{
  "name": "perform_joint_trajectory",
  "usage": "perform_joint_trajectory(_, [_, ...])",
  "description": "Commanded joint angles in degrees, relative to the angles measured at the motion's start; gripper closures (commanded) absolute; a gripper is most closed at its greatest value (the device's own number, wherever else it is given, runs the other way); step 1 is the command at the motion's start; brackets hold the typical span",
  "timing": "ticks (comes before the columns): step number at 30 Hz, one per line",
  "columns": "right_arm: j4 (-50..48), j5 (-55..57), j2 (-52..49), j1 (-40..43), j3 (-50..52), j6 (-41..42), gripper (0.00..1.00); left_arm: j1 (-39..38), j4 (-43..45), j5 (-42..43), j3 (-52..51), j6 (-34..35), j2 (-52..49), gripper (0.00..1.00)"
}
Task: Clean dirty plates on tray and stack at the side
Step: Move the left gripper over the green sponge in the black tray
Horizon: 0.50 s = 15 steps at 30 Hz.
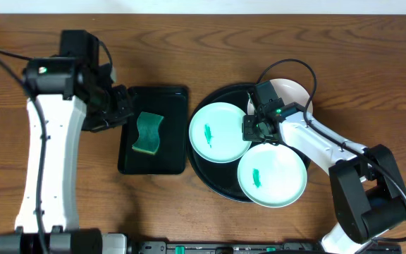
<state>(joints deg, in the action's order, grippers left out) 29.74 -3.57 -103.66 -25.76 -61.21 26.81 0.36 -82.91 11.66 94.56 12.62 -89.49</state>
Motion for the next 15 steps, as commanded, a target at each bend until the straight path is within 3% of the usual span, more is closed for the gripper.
perform_joint_trajectory(1, [-0.2, -0.3, -0.5, -0.4, 0.0, 0.6, 0.99, 0.2, 1.5, -3.7, -4.1, -0.5, -1.4, 0.92])
perform_joint_trajectory(5, [-0.3, -0.3, -0.5, -0.4, 0.0, 0.6, 0.99, 0.2, 7.5, -3.5, -9.2, -0.4, -1.4, 0.88])
perform_joint_trajectory(11, [-0.2, -0.3, -0.5, -0.4, 0.0, 0.6, 0.99, 0.2, 18.0, -3.5, -16.2, 1.2, -1.5, 0.72])
perform_joint_trajectory(15, [-0.3, -0.3, -0.5, -0.4, 0.0, 0.6, 0.99, 0.2, 25.7, -3.6, -20.3, 1.2, -1.5, 0.71])
